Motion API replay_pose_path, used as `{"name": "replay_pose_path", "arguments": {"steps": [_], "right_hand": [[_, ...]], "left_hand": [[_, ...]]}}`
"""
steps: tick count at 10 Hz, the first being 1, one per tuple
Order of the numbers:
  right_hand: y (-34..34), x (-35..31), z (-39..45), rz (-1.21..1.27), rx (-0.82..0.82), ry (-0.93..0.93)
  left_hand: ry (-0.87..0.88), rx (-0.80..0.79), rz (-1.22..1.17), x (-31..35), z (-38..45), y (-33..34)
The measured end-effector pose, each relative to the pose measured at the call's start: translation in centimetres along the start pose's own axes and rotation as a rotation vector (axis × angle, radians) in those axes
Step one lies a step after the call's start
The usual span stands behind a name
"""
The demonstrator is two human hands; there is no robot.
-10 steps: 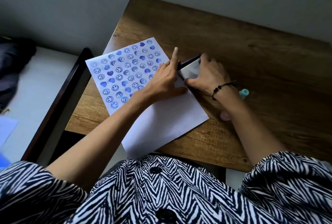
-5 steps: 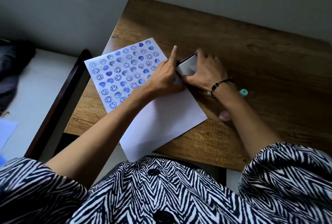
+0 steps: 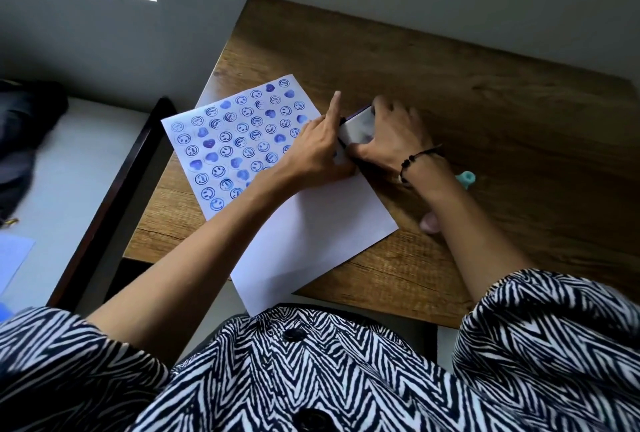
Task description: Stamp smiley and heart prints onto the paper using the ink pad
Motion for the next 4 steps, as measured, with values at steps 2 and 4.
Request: {"name": "replay_pose_path", "arguments": {"steps": [2, 4], "right_hand": [[-0.2, -0.2, 0.6, -0.004, -0.001, 0.012], [-1.7, -0.2, 0.5, 0.106, -0.151, 0.042]], "left_hand": [[0.001, 0.009, -0.01, 0.1, 0.2, -0.4], [-0.034, -0.036, -0.015, 0.0, 0.1, -2.2]]}}
Point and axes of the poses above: each hand's wrist, its own z-axis towards the middle knuckle, its own y-axis out of the palm, x = y × z, the point moved 1 cm from there along z, towards the middle knuckle, and after that the axes turned 11 degrees about -x, right-handed, at the moved point
